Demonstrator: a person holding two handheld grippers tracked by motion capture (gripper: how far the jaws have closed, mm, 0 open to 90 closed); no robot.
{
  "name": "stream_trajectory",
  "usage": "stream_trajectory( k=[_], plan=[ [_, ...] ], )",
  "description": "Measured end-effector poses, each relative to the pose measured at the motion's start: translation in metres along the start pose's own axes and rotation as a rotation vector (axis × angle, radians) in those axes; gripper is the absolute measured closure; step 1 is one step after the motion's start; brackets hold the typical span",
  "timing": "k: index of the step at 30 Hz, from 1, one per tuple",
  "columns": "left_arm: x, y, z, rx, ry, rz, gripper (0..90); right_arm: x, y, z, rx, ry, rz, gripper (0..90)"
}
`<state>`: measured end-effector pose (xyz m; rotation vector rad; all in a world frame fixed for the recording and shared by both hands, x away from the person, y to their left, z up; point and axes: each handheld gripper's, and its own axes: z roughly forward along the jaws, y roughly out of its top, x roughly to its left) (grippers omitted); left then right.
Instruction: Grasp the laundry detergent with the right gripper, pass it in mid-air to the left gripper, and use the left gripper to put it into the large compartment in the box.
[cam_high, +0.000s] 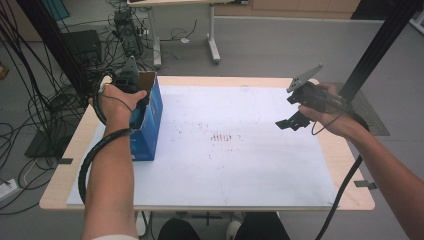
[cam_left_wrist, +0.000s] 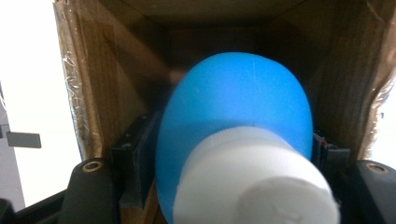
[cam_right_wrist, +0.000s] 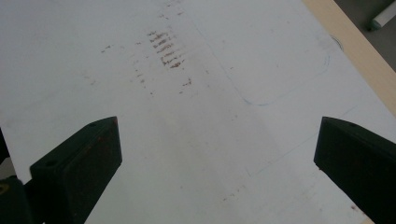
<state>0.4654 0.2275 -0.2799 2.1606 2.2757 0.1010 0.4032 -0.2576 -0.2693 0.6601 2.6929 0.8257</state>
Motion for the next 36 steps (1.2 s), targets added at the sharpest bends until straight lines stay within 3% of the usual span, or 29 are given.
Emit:
stream_trajectory(
  k=[22,29,36],
  plan=[
    [-0.004,-0.003,-0.027,-0.04,0.04,0.018,25.6,0.001,0.005,-0.001,-0.014,-0.002,-0.012,1.0],
    [-0.005,-0.008,-0.047,-0.057,0.042,0.032,24.8,0.001,0.007,-0.001,-0.015,-0.003,-0.013,1.0],
    [-0.012,-0.015,-0.073,-0.105,0.017,0.065,20.4,0.0,0.008,-0.001,-0.007,-0.005,-0.001,1.0]
  ],
)
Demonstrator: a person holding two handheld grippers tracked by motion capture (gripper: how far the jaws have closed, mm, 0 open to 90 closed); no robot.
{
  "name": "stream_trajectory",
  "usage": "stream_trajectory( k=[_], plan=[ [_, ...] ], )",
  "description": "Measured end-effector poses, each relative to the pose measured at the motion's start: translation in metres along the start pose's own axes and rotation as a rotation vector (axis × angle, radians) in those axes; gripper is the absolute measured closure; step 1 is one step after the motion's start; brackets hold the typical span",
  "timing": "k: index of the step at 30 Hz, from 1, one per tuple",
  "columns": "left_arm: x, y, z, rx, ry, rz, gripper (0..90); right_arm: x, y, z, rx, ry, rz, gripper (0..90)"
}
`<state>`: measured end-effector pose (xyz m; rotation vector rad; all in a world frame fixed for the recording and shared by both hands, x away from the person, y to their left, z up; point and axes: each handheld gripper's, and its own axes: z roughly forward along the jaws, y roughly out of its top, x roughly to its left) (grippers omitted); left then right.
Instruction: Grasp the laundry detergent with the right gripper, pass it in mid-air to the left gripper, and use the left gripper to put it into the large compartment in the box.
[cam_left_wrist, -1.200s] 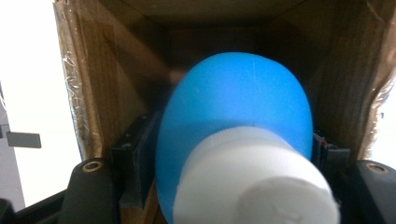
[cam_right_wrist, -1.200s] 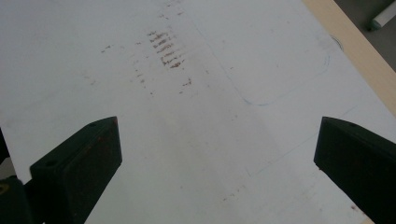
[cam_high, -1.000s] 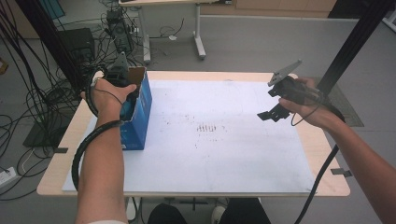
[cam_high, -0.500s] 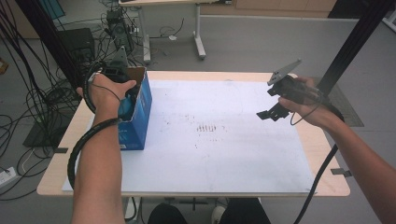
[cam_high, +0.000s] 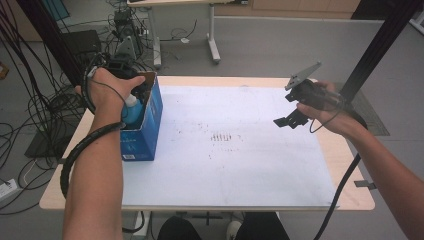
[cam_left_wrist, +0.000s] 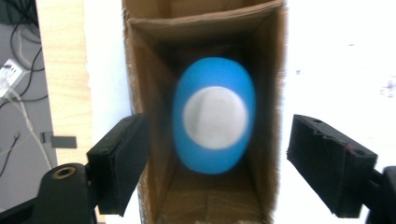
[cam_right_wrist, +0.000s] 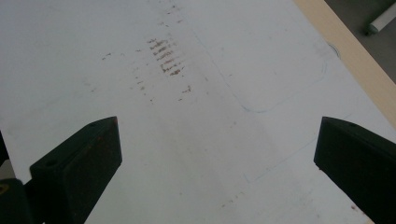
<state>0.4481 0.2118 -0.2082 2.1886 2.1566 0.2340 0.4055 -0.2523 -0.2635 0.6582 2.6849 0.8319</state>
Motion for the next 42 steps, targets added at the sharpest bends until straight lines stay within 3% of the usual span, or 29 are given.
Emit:
stream_trajectory(
  k=[5,10,20,32,42],
  plan=[
    [-0.011,-0.002,-0.013,-0.028,-0.016,0.035,18.5,-0.001,0.002,0.001,0.008,-0.001,0.009,0.9],
    [-0.031,0.0,-0.022,-0.05,-0.051,0.083,14.1,-0.004,0.004,0.002,0.02,-0.005,0.016,0.9],
    [-0.074,0.011,-0.025,-0.06,-0.083,0.193,10.2,-0.009,0.004,0.001,0.043,-0.013,0.027,0.9],
    [-0.108,0.031,-0.023,-0.076,-0.074,0.255,10.1,-0.018,0.005,-0.005,0.07,-0.032,0.026,0.9],
    [-0.125,0.042,-0.023,-0.082,-0.064,0.277,9.7,-0.022,0.005,-0.006,0.08,-0.031,0.025,0.9]
  ],
)
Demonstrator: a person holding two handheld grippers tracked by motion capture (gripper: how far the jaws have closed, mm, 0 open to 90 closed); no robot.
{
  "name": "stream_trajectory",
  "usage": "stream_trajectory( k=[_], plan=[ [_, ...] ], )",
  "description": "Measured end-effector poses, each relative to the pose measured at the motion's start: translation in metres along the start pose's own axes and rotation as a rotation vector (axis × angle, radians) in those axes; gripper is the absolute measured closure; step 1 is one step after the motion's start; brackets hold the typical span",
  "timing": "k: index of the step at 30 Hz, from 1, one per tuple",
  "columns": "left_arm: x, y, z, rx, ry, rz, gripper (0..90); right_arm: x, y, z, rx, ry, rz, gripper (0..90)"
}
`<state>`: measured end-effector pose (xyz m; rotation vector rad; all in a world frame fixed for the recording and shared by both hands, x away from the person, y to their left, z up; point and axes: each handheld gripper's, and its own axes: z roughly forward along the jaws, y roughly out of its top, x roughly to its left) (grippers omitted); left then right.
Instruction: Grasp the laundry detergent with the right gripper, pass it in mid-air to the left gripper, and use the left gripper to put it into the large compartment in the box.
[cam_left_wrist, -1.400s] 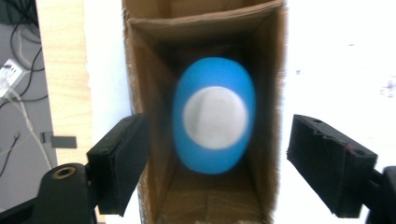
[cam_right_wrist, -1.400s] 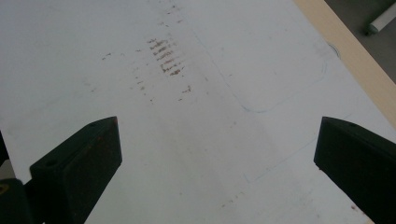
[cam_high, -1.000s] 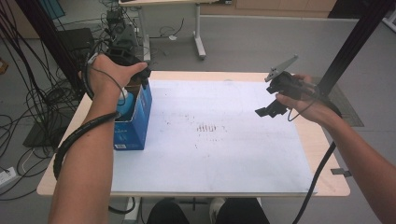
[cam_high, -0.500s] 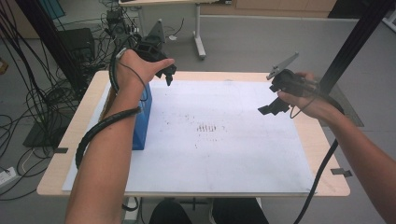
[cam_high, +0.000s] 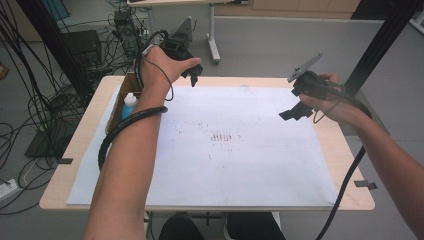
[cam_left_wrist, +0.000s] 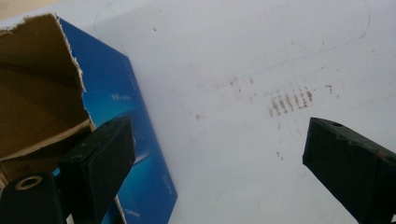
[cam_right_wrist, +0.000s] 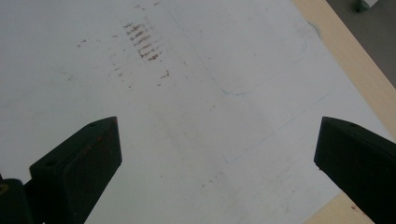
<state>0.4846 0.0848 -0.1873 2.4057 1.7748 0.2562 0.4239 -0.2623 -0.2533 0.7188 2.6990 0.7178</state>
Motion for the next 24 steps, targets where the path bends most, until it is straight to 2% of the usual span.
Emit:
stream_trajectory(
  k=[9,24],
  plan=[
    [-0.009,0.005,0.003,0.007,0.004,0.011,9.7,-0.002,-0.005,-0.001,0.003,0.006,0.006,1.0],
    [-0.012,0.005,0.005,0.018,0.005,0.018,9.8,-0.003,-0.009,-0.002,-0.006,0.005,0.01,1.0]
  ],
)
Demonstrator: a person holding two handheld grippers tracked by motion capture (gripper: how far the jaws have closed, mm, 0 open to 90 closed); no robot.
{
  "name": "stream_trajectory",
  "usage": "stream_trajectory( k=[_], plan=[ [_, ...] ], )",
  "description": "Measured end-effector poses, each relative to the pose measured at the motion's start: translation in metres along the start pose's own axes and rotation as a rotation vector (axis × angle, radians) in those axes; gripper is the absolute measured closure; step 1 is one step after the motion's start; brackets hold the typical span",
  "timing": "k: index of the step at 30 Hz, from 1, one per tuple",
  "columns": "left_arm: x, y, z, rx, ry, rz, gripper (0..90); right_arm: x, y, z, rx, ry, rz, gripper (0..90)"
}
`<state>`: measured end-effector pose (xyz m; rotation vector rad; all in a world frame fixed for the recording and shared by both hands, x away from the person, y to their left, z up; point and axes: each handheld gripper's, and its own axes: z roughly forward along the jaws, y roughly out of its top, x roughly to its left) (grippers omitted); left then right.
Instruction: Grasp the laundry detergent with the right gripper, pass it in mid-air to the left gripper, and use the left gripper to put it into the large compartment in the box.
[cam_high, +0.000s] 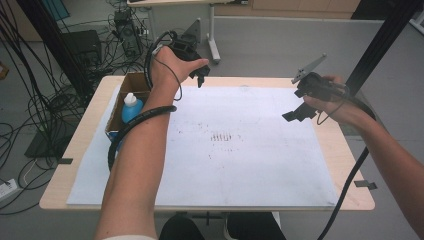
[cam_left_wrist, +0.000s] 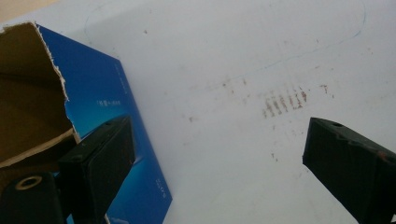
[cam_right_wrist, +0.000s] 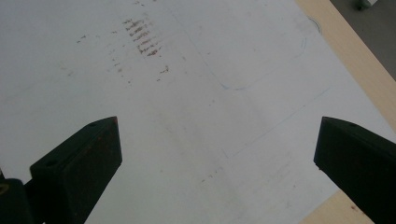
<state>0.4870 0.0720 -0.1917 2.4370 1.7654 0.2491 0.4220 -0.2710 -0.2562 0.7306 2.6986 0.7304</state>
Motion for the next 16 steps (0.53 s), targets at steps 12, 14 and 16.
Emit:
stream_trajectory(
  k=[12,14,16],
  plan=[
    [0.0073,-0.0047,0.0011,-0.001,-0.003,-0.016,9.9,0.0008,0.0008,0.0011,-0.001,0.001,-0.002,1.1],
    [0.0088,-0.0057,0.0017,0.001,-0.005,-0.017,9.9,0.0011,0.001,0.0018,-0.001,0.002,-0.002,1.1],
    [0.0099,-0.0065,0.0028,0.004,-0.004,-0.017,9.9,0.0011,0.0016,0.002,-0.001,0.002,-0.003,1.1]
  ],
)
